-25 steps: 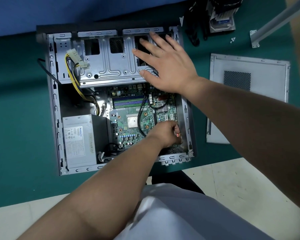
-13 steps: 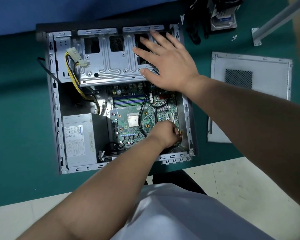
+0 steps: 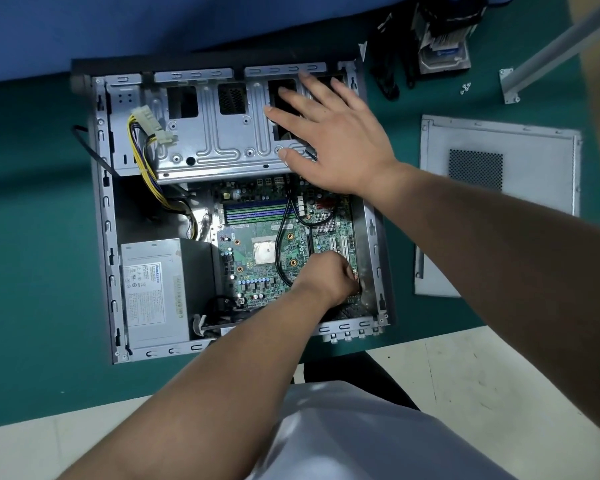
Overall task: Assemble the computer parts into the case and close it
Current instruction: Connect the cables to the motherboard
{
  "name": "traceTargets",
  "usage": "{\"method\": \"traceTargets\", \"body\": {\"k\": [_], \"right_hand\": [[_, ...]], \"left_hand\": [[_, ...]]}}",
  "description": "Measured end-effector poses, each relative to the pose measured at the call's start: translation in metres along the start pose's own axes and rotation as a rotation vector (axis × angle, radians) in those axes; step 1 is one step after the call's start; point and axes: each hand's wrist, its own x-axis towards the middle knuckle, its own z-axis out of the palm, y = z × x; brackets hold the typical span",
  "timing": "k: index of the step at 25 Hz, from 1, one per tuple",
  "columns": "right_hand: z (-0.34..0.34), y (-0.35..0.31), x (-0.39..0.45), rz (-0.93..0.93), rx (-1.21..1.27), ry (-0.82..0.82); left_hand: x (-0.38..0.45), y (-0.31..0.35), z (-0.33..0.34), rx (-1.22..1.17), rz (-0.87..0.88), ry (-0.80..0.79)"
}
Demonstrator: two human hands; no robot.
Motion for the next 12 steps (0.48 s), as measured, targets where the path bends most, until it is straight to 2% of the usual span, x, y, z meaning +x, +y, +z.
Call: {"method": "traceTargets", "body": {"k": [12], "right_hand": [[0.0023, 0.0003, 0.0003, -0.007, 0.005, 0.023]], "left_hand": [[-0.0018, 0.0007, -0.0033, 0.041, 0.134, 0.015]]}}
